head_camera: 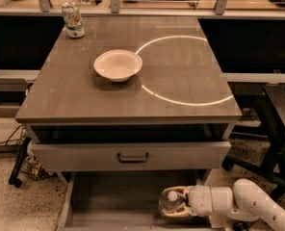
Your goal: Place water bottle into middle drawer
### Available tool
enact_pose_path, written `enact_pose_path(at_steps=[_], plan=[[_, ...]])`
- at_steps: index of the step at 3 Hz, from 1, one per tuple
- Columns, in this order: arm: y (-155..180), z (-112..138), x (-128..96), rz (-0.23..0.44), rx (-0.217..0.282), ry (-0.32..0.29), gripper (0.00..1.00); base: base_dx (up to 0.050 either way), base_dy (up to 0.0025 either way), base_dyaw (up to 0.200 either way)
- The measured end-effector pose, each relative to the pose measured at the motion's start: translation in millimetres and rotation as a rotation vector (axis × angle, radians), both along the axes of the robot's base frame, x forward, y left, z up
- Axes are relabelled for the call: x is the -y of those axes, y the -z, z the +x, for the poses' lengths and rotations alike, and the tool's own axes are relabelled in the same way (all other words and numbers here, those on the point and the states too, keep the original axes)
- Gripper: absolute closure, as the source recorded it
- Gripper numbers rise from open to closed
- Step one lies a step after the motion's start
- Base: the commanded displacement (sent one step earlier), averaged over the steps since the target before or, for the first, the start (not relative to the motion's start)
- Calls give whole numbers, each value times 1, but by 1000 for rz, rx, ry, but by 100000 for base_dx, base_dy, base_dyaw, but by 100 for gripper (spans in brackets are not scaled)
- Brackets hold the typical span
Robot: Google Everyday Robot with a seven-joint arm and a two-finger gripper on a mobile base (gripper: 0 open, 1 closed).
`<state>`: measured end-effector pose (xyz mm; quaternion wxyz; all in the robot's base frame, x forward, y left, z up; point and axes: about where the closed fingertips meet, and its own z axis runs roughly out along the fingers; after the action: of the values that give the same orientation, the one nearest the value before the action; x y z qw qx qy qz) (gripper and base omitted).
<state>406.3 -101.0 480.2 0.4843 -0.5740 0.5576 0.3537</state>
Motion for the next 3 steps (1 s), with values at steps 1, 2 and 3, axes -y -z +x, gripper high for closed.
enact_pose_path(at_steps=[1, 2, 3], plan=[[9, 1, 2, -10, -5, 14, 34, 0, 0, 0], [17, -1, 3, -16, -12, 25, 3, 0, 0, 0], [18, -1, 3, -17, -14, 28, 0, 0, 0, 0]])
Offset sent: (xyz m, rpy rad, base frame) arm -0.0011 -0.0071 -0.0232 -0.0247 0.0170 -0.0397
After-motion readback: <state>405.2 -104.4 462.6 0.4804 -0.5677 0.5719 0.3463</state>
